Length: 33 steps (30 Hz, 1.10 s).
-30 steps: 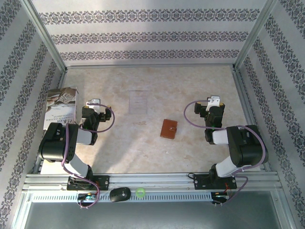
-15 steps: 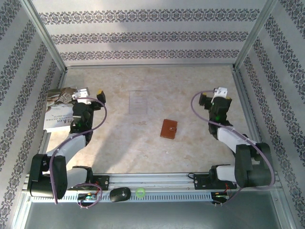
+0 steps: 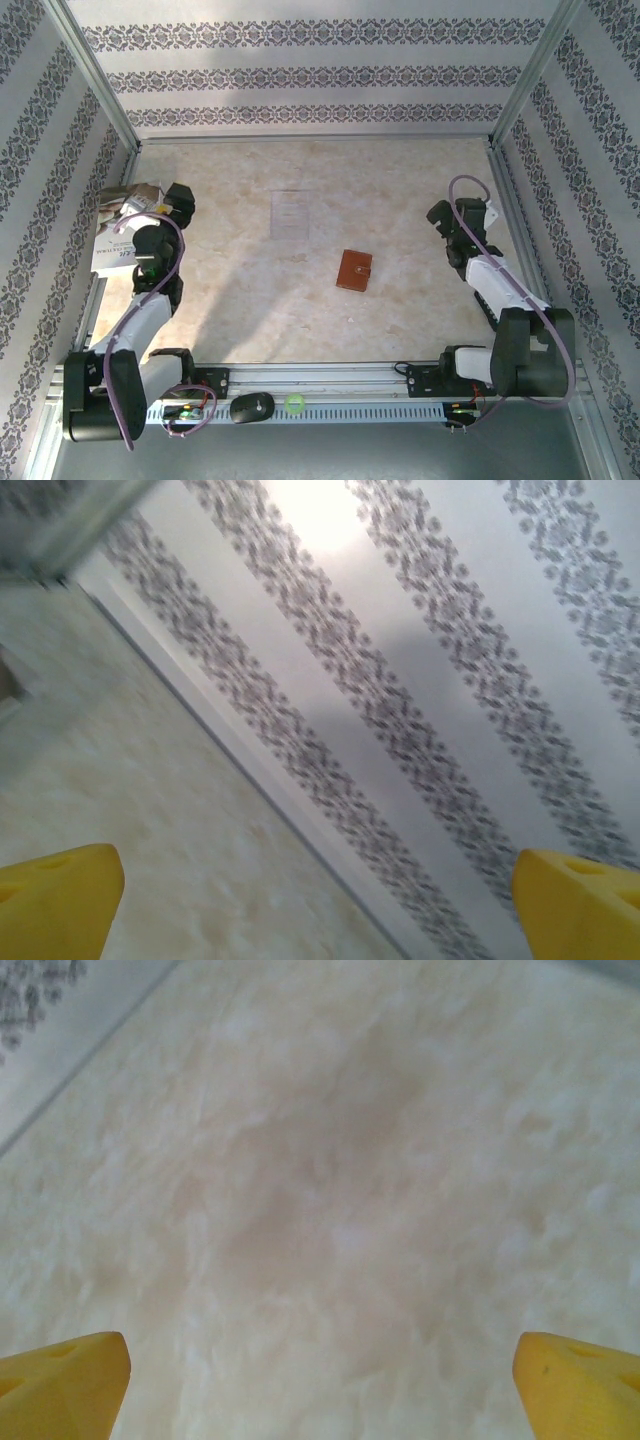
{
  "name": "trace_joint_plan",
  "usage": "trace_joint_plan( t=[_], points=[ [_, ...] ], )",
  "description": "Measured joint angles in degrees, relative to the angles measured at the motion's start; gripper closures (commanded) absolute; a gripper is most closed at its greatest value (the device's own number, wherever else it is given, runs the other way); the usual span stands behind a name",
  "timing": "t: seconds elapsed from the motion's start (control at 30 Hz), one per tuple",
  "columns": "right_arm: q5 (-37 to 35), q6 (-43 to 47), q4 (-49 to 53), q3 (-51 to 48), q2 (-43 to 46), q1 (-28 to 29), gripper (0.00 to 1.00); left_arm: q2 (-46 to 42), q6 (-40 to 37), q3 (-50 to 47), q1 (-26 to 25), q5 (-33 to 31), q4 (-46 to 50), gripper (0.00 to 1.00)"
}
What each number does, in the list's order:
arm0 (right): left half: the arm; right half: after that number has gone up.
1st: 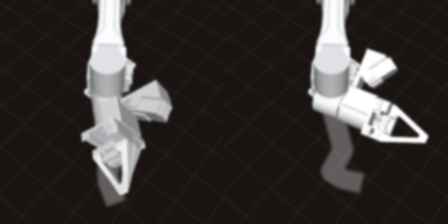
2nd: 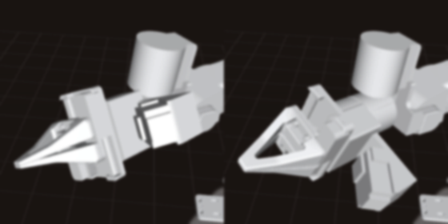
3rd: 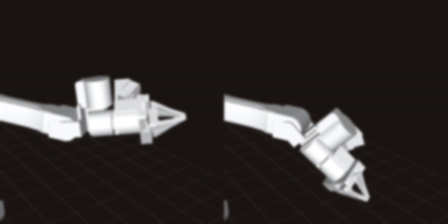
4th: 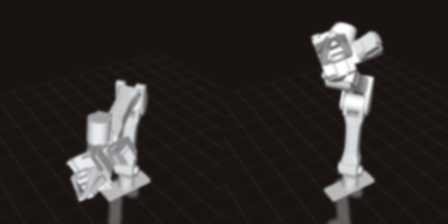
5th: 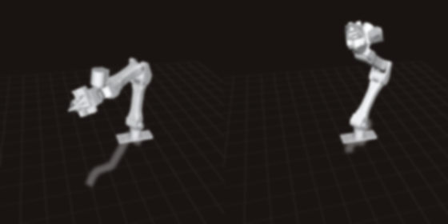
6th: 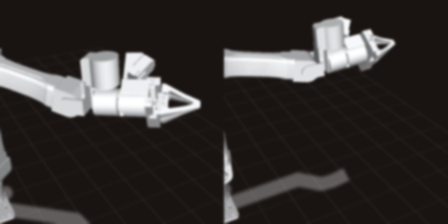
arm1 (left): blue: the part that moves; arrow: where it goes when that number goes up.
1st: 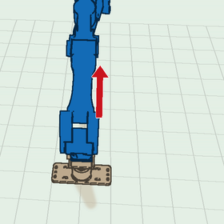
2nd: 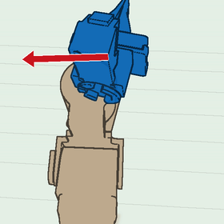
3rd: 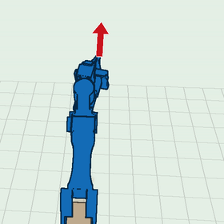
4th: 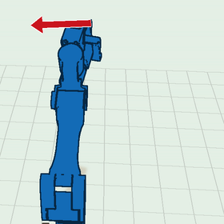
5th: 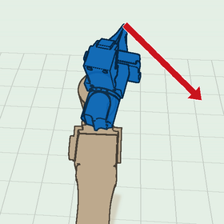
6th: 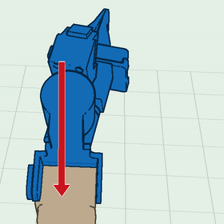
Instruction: Take the credit cards out of the card holder
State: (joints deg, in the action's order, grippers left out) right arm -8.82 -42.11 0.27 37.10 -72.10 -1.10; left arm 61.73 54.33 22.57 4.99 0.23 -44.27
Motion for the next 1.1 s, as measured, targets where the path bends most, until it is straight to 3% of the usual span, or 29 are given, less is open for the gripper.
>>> trace_joint_plan(
  t=[0.13,0.23,0.33,0.5,0.67,0.8,1.1],
  points=[
    [1.4,1.1,4.9,0.3,4.3,6.6,0.02,4.6,5.6,-1.7,0.0,5.9,-7.8,0.01],
    [3.5,1.7,7.0,-0.2,7.2,11.7,0.05,6.1,7.7,-1.2,0.0,11.5,-8.4,0.01],
    [6.2,1.6,8.0,-2.9,8.5,14.8,0.14,5.8,7.4,2.1,-1.5,16.4,-4.3,0.04],
    [10.6,1.5,10.3,-7.3,8.2,20.2,0.2,1.2,2.7,5.6,-9.4,21.3,5.7,0.13],
    [12.8,1.5,10.0,-7.4,5.2,24.5,0.28,-0.5,-3.2,6.3,-17.5,22.3,15.3,0.23],
    [13.8,1.9,9.2,-7.3,1.1,24.6,0.32,0.7,-7.5,6.5,-22.7,22.3,21.5,0.26],
    [16.3,3.5,6.4,-3.9,-5.8,24.6,0.32,6.5,-11.4,6.6,-24.6,21.6,26.8,0.39]
  ],
)
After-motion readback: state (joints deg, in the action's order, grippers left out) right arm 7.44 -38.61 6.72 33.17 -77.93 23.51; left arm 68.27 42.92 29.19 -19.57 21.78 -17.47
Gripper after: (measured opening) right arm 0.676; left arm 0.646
